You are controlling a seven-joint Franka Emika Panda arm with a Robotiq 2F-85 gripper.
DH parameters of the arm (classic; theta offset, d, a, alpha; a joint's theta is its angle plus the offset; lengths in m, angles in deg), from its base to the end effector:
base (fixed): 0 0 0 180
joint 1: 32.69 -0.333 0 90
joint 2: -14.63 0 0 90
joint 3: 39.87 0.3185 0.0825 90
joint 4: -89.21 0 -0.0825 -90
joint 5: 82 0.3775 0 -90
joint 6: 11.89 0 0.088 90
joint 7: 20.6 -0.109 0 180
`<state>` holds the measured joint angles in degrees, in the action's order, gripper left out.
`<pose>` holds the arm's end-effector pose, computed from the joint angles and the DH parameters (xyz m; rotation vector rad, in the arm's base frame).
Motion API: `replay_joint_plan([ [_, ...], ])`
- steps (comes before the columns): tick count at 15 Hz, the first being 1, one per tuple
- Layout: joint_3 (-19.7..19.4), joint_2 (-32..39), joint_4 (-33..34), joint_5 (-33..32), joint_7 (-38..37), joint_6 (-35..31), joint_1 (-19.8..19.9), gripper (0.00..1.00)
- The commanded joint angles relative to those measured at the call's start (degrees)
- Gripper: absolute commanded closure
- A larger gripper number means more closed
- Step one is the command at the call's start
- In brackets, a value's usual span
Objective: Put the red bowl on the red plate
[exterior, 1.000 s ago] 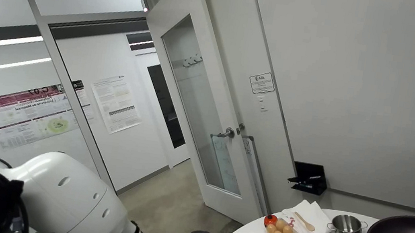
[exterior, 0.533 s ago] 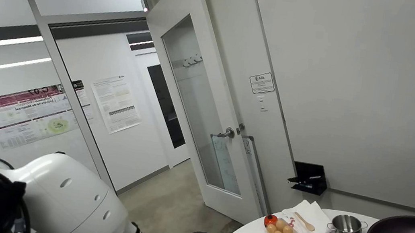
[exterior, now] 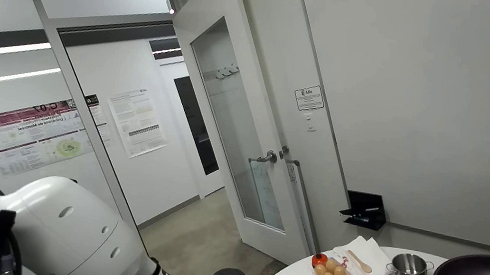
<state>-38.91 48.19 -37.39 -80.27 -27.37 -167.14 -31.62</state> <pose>0.5289 -0.0015 0.1096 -3.1140 0.2347 0.1356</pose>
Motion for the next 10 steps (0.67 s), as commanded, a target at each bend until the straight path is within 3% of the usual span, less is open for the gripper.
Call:
replay_joint_plan([
  [1,1.3,-2.1,-2.4,2.5,2.5,-1.0,1.3,0.56],
  [9,1.9,-0.3,-1.1,3.2,3.7,-0.3,1.6,0.01],
  [10,2.0,0.1,-0.8,3.2,3.7,-0.1,1.6,0.0],
])
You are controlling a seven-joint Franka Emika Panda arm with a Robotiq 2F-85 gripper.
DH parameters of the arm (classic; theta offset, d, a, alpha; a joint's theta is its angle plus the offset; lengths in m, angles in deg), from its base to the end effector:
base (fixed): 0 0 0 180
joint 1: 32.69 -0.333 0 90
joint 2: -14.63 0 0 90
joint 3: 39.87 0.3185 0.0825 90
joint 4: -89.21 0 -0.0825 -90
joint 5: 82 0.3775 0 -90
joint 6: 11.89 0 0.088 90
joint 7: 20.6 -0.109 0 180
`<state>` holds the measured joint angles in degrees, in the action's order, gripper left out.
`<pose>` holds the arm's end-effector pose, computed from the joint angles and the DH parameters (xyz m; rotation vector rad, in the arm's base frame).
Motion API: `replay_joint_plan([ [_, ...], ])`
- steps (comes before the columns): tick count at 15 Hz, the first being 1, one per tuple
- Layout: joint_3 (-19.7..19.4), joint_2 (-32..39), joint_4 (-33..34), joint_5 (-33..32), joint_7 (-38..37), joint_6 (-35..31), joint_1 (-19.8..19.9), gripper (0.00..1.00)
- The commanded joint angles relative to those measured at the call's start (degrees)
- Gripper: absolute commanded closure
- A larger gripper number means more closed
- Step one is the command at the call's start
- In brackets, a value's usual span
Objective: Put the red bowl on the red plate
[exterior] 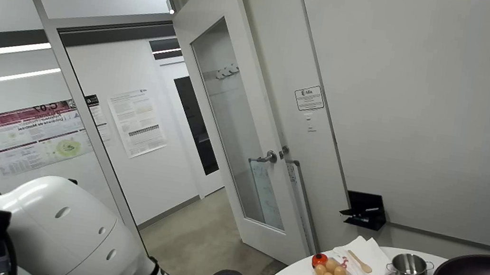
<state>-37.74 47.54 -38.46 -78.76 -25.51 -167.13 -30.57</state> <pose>0.5231 -0.0005 0.1104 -3.0925 0.2215 0.1473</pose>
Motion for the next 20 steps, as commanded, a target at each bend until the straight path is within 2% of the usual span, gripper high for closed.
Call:
replay_joint_plan([
  [1,0.9,1.2,0.5,1.8,1.8,0.0,0.6,0.0],
  [6,1.1,1.4,1.3,2.5,1.4,2.0,1.0,0.0],
  [7,-0.2,1.8,0.6,1.1,0.5,0.5,-0.5,0.0],
  [11,-0.8,1.2,-0.2,1.0,-0.5,-0.6,-1.3,0.0],
  [20,-2.7,6.5,3.6,0.0,-1.5,-2.2,-3.6,0.0],
])
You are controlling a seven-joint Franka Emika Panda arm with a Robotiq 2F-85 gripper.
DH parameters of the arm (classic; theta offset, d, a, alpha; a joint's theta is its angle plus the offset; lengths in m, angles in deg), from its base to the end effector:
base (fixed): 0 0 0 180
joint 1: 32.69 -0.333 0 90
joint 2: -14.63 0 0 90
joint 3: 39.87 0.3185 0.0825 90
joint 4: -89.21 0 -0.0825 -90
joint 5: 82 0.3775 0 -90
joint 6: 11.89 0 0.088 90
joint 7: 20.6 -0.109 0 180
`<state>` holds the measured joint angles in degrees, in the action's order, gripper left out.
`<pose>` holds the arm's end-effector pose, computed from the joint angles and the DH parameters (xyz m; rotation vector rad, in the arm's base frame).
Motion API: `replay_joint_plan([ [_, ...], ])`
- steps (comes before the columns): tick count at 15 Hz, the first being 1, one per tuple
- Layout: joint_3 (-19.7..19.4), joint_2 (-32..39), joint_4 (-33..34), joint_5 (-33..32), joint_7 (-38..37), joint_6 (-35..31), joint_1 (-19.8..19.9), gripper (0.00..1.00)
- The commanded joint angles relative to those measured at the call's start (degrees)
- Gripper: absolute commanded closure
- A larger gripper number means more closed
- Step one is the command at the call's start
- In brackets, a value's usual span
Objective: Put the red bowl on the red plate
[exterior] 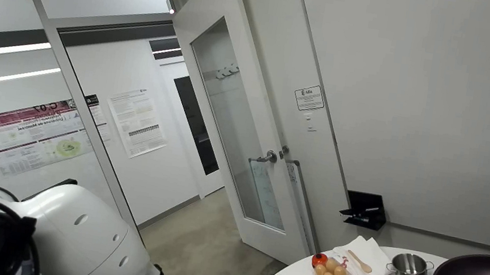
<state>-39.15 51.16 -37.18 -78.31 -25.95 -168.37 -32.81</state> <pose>0.5207 0.0058 0.0850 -3.1049 0.2197 0.1775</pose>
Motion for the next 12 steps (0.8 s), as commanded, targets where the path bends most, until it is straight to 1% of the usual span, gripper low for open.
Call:
replay_joint_plan([
  [1,-1.6,3.6,2.9,-0.5,-1.2,-0.9,-1.6,0.0],
  [2,-1.8,4.4,3.5,-0.5,-1.3,-0.5,-1.7,0.0],
  [3,-1.9,5.0,4.0,-0.4,-1.4,-0.5,-1.8,0.25],
  [4,-1.9,5.4,4.3,-0.4,-1.3,-0.4,-1.7,0.26],
  [6,-1.9,6.1,5.0,-0.4,-1.0,-0.2,-1.6,0.4],
  [12,-1.8,6.7,6.0,-0.3,-0.8,0.1,-1.5,0.88],
])
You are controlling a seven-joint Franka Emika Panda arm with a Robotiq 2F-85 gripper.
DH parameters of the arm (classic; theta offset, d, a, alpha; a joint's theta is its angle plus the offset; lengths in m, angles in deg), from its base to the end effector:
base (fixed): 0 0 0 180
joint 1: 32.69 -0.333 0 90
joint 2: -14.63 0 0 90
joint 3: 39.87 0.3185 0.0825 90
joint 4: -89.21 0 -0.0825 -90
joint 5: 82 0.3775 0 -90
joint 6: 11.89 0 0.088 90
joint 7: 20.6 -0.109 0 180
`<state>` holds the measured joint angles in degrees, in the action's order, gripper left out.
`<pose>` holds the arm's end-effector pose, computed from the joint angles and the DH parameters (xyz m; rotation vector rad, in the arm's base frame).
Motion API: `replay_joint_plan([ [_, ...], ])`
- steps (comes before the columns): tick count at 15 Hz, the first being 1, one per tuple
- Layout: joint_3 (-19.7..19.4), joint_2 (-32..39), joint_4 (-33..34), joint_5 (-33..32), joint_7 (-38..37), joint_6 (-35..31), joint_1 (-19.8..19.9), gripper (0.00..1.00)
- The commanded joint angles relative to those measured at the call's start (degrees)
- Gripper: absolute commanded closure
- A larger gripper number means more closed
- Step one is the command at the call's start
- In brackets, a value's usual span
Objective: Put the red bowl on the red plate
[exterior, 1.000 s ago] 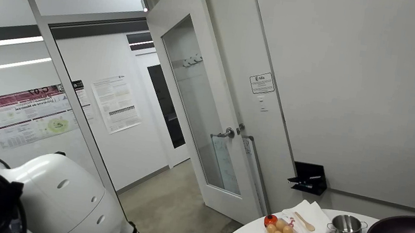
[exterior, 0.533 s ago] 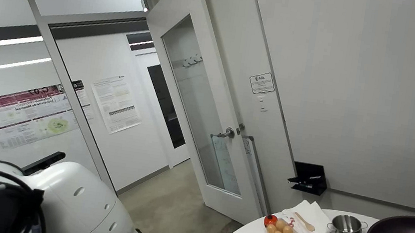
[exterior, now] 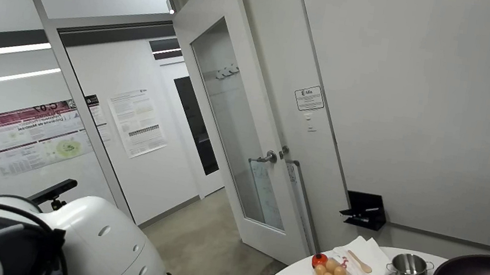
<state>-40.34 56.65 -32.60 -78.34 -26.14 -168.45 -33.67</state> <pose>0.5323 0.0020 0.0555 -3.1176 0.2284 0.1993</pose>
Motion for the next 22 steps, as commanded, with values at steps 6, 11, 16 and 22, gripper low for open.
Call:
replay_joint_plan([
  [6,0.1,0.5,1.9,0.1,0.2,1.5,0.1,0.92],
  [11,2.1,-0.2,2.4,1.0,2.4,3.5,2.4,0.92],
  [16,4.3,-1.8,2.7,3.0,5.2,5.1,6.5,0.94],
  [22,5.8,-2.1,3.4,6.2,7.8,5.7,10.8,0.94],
])
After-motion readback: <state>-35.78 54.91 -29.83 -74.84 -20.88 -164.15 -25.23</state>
